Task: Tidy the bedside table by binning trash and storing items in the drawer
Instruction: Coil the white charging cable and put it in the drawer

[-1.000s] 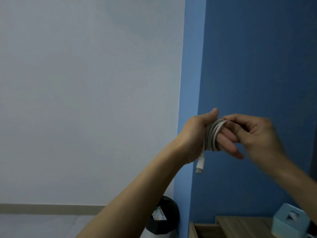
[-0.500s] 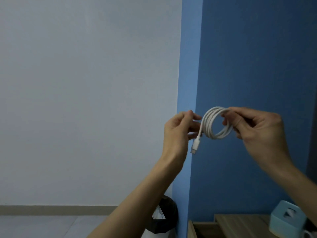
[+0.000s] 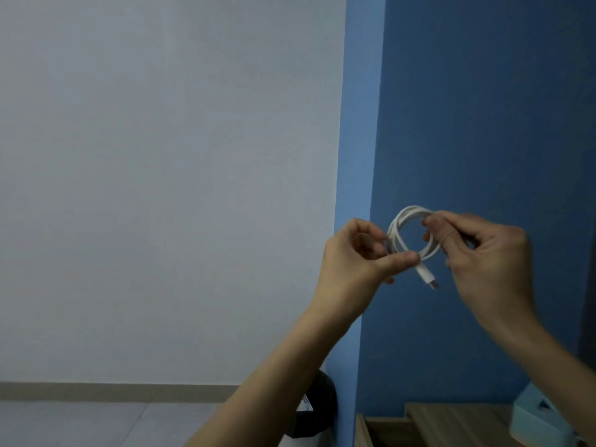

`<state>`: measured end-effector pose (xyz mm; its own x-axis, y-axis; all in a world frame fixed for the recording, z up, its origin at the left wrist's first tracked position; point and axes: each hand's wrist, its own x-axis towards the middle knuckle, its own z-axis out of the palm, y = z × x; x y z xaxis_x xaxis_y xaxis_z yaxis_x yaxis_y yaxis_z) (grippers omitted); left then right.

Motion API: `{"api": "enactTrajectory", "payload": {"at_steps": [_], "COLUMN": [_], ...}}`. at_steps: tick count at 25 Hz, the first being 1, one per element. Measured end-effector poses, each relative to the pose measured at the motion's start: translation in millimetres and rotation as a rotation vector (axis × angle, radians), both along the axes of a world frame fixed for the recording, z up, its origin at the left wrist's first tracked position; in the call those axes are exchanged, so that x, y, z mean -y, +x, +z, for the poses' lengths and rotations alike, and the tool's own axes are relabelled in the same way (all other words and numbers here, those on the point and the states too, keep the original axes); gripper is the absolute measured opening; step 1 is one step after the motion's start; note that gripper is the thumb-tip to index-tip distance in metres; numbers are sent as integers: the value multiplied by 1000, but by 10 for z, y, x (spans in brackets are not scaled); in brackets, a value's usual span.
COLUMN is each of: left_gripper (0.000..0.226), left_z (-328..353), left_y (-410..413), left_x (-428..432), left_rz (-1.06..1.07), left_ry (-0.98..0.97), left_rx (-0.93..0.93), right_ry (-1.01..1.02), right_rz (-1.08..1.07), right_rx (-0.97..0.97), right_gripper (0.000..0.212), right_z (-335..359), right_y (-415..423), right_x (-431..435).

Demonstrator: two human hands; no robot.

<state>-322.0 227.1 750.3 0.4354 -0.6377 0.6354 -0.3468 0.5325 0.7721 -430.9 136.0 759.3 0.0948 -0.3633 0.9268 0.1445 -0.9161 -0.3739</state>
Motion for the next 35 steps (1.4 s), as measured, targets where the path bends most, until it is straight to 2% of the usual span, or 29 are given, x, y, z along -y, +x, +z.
{"api": "enactTrajectory", "payload": {"at_steps": [2,5,7,11,16,20,21,22,24,26,28,30,33,35], "left_gripper": [40,22,10,9,17,12,20,24,19,9,12,17,16,25], "left_z": [-10,-28,-42,-82,-64,-39,-51,-64,-57,-48,-30,-5,9,-12], "left_y": [34,22,2,4,15,53,87,125,175,226,253,264,290,251], "left_x": [62,97,117,150,158,130,132,137,83,-10,-77,-98,-68,-62], "left_rz": [131,69,102,242,532,824,821,732,349,-7,-196,-123,238,402], "left_ry": [-7,-81,-125,-143,-171,-76,-66,-84,-110,-85,-37,24,7,-19], "left_rx": [79,141,135,181,384,538,580,600,518,348,301,375,499,553], "right_ry": [24,64,82,99,54,-6,-21,-39,-61,-61,-56,-63,-124,-186], "right_rz": [11,50,77,97,126,121,119,113,100,94,100,93,13,-51], "right_rx": [-1,-15,-30,-49,-77,-81,-80,-83,-94,-94,-89,-93,-105,-116], "right_gripper": [13,17,17,17,12,17,17,16,13,12,12,12,15,17], "right_z": [-2,2,-26,-137,-239,-226,-210,-197,-178,-163,-149,-132,-108,-93], "right_y": [3,-17,-15,31,80,100,97,91,75,55,29,11,1,4], "right_x": [-19,-46,-73,-109,-184,-213,-207,-194,-153,-113,-85,-70,-32,-15]}}
